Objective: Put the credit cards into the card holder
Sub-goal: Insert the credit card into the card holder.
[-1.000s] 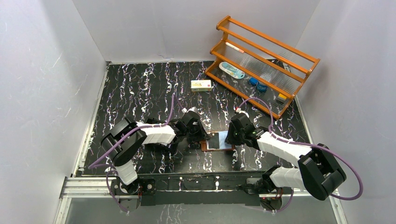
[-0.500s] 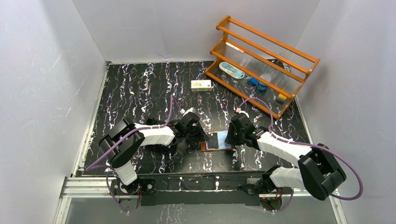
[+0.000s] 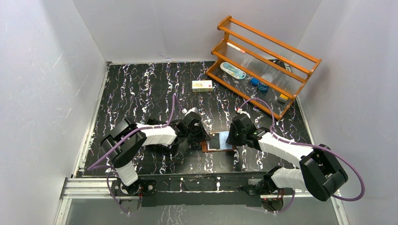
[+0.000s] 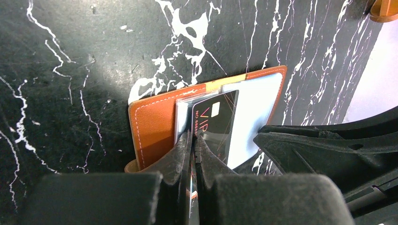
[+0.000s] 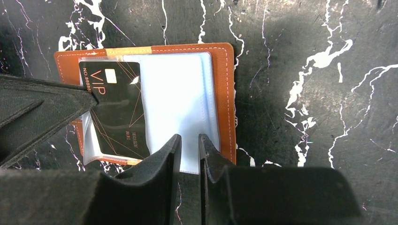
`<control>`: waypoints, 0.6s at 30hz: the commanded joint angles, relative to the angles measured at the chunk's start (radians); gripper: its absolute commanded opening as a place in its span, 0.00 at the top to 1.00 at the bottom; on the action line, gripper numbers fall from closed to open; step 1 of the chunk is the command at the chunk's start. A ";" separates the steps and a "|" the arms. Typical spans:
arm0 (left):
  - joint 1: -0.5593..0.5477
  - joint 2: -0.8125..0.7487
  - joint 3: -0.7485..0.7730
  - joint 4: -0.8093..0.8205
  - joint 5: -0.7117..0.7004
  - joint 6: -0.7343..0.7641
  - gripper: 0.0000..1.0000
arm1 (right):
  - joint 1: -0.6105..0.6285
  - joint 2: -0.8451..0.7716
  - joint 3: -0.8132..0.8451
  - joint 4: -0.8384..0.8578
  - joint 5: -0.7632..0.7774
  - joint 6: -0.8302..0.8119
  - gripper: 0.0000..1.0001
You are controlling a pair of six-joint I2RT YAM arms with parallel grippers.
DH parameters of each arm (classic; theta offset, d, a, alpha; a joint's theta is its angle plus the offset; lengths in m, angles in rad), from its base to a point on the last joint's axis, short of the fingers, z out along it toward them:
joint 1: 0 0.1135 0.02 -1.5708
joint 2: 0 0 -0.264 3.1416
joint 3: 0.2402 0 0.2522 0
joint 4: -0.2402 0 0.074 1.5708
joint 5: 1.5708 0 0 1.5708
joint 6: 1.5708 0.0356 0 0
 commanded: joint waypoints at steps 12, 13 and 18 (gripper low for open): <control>-0.004 0.055 0.053 0.014 0.045 0.081 1.00 | -0.003 -0.006 0.013 -0.016 -0.006 -0.011 0.71; -0.005 0.059 0.057 0.011 0.047 0.082 1.00 | -0.006 -0.009 0.019 -0.020 -0.008 -0.011 0.70; -0.004 0.069 0.072 -0.034 0.027 0.086 1.00 | -0.006 -0.050 0.045 -0.044 -0.012 -0.007 0.66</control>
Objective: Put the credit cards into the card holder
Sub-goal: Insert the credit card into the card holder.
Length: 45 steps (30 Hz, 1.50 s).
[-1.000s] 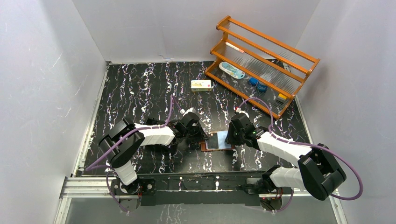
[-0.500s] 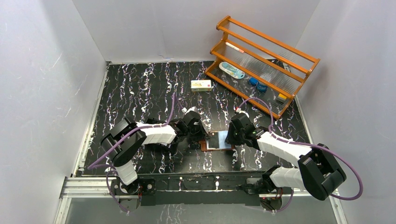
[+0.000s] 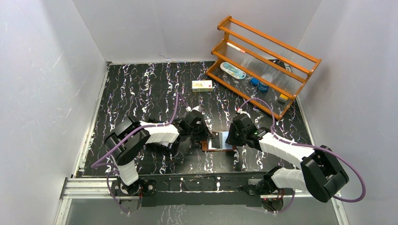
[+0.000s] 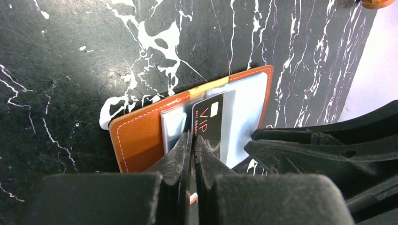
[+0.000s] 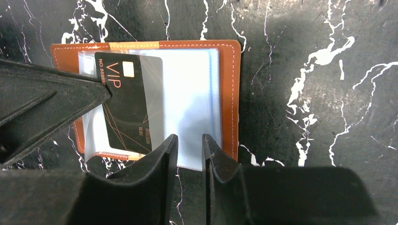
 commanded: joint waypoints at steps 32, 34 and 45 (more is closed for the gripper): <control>-0.045 0.040 0.060 -0.062 -0.025 -0.030 0.88 | -0.027 -0.068 -0.044 0.026 -0.061 0.039 0.66; -0.045 0.015 0.062 -0.084 -0.038 -0.017 0.82 | -0.027 -0.096 -0.025 -0.030 -0.022 0.027 0.66; -0.046 -0.015 0.057 -0.086 -0.031 0.007 0.65 | -0.034 -0.138 -0.007 -0.103 0.061 -0.008 0.66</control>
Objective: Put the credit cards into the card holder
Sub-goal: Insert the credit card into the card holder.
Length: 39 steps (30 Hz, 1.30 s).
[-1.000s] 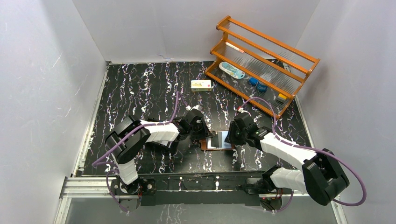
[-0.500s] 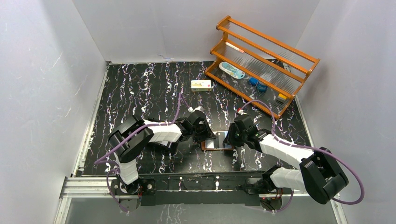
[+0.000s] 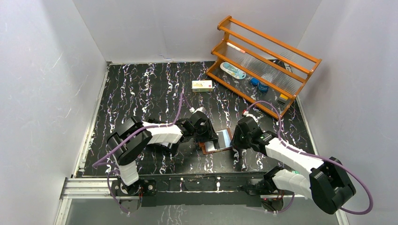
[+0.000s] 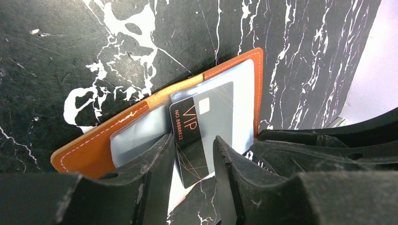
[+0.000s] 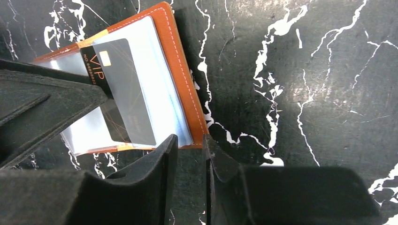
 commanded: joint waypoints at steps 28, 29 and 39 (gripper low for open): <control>-0.051 0.005 0.109 -0.162 -0.058 0.043 0.62 | -0.012 -0.007 0.023 -0.011 -0.048 -0.002 0.71; -0.051 -0.003 0.108 -0.167 -0.063 0.052 0.62 | -0.012 -0.019 0.036 -0.033 -0.027 -0.008 0.71; -0.051 -0.011 0.100 -0.187 -0.050 0.062 0.59 | -0.016 0.029 0.118 -0.087 0.109 -0.057 0.71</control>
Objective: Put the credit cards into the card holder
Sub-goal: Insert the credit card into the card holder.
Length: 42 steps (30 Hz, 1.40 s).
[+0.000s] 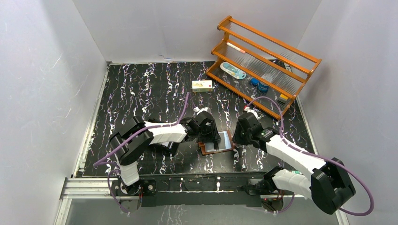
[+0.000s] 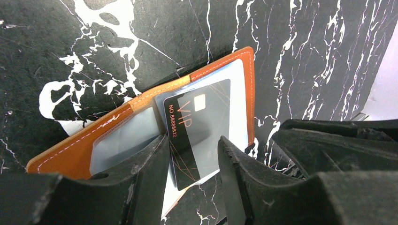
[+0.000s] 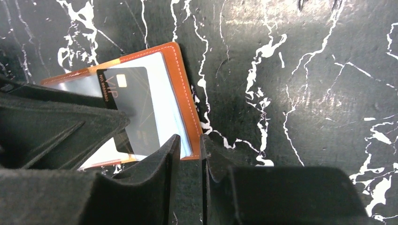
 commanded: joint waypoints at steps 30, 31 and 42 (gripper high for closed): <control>-0.050 0.040 0.100 0.006 0.087 -0.117 0.55 | -0.001 -0.042 -0.162 0.174 -0.095 0.183 0.76; -0.052 0.046 0.108 0.004 0.085 -0.113 0.55 | 0.000 -0.039 -0.162 0.179 -0.096 0.188 0.76; -0.050 0.001 0.120 -0.131 0.004 -0.034 0.54 | -0.003 -0.050 -0.086 0.063 0.010 0.119 0.73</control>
